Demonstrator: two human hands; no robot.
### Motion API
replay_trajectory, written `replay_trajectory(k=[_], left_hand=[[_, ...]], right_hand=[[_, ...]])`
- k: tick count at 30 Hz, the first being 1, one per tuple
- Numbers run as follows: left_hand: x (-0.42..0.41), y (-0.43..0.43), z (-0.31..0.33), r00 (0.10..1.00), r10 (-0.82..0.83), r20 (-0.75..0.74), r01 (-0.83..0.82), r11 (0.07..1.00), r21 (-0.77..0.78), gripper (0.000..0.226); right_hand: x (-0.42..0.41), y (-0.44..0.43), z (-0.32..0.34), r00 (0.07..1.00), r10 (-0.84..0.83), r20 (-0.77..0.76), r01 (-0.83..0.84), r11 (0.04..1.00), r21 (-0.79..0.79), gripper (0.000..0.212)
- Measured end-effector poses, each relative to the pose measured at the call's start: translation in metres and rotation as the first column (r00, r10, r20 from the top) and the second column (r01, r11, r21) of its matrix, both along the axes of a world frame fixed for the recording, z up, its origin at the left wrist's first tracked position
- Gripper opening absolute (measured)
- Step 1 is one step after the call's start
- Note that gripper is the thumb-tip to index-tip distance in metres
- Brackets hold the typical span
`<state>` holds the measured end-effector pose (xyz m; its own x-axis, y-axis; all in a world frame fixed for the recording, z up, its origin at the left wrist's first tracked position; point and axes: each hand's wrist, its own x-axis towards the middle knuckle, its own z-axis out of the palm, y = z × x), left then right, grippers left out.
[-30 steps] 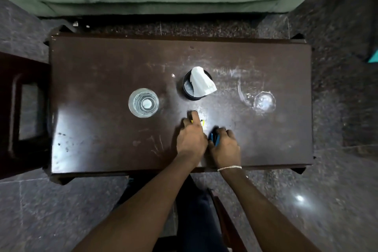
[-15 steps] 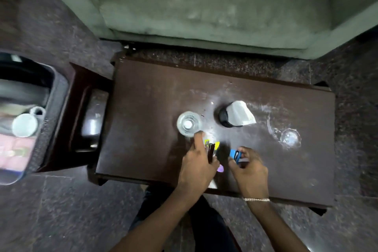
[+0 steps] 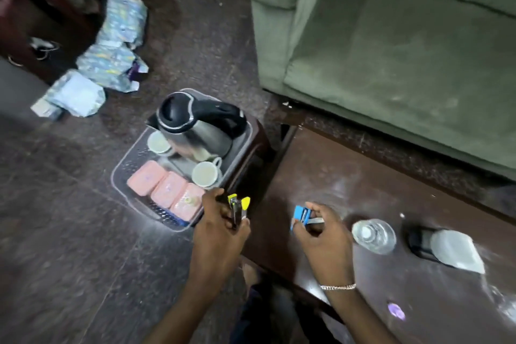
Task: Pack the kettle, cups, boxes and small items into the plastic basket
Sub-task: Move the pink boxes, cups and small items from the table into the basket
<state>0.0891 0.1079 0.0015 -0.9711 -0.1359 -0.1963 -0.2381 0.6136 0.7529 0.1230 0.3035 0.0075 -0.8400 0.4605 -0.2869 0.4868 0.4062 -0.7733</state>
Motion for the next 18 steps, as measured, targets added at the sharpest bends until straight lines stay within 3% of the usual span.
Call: replay_trajectory(k=[7,10,14,18], left_hand=[[-0.048,-0.117,-0.017,0.978,0.206,0.016,-0.203,0.974,-0.098,0.076],[-0.062,-0.144,-0.028,0.977,0.211,0.026,-0.204,0.964,-0.17,0.075],[-0.076,-0.168,-0.047,0.977,0.175,0.123,-0.138,0.955,-0.265,0.074],[-0.084,-0.17,-0.057,0.983,0.081,0.168,-0.02,0.943,-0.333,0.07]], right_hand=[[-0.087,-0.116,-0.002,0.969,0.244,-0.039,-0.247,0.965,-0.092,0.037],[-0.117,-0.156,-0.007,0.92,0.39,-0.031,-0.391,0.92,-0.042,0.034],[-0.153,-0.214,-0.025,0.747,0.656,0.108,-0.664,0.744,0.078,0.036],[-0.168,-0.251,-0.045,0.617,0.753,0.229,-0.786,0.583,0.204,0.026]])
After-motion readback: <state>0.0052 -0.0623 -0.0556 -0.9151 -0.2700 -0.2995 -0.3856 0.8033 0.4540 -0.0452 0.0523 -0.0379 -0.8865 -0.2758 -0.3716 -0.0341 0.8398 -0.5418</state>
